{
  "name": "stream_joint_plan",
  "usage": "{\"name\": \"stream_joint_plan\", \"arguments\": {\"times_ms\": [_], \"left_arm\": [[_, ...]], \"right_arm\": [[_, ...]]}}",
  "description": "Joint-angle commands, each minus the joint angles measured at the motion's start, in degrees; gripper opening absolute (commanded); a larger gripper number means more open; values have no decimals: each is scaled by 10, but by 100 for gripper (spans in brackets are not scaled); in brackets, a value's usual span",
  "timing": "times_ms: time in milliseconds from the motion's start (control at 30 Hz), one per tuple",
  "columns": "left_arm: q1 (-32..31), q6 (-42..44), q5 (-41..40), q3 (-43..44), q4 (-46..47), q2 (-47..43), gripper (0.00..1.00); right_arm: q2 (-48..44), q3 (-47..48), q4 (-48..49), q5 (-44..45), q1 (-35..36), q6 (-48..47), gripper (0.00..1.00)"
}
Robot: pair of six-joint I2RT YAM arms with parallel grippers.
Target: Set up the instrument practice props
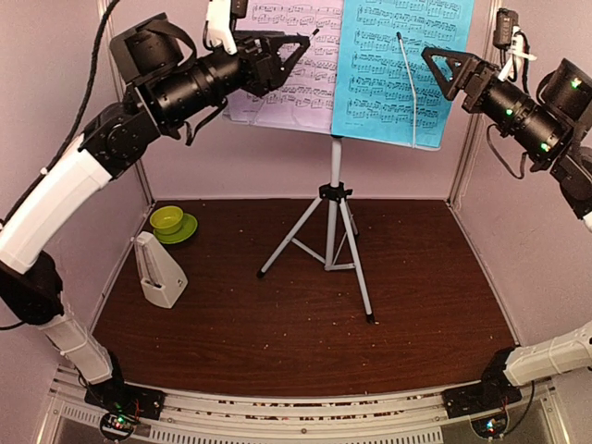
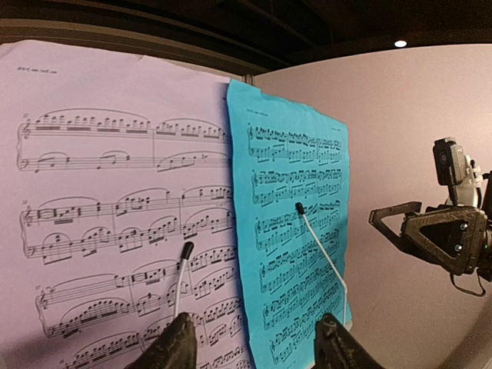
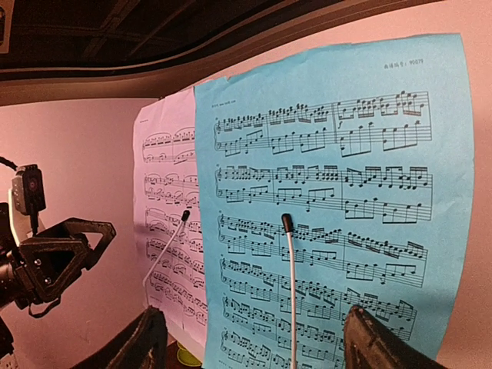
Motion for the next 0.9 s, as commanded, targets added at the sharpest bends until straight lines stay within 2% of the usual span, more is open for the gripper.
{"name": "stream_joint_plan", "arguments": {"times_ms": [0,200,367,500,633,667,800,867], "left_arm": [[7,-19,-43,-75,5,-62,57],[34,-95,-68,-225,-33,-169,75],[62,-171,-106,-355,-75,-267,79],[94,-217,-134,-426,-137,-337,82],[157,-238,-119,-448,-228,-372,86],[189,-245,-107,-448,-255,-373,87],[287,-275,-79,-425,-410,-346,94],[316,-271,-75,-427,-446,-340,98]], "right_arm": [[-49,-27,-19,-28,-3,0,82],[-101,-77,-89,-31,-3,37,86],[-161,-169,-119,-37,-3,96,89],[-210,-259,-130,-32,-2,138,91],[-252,-359,-116,-27,-1,181,93],[-259,-381,-112,-26,-1,190,93],[-276,-441,-108,-18,0,200,94],[-274,-460,-114,-15,0,199,94]]}}
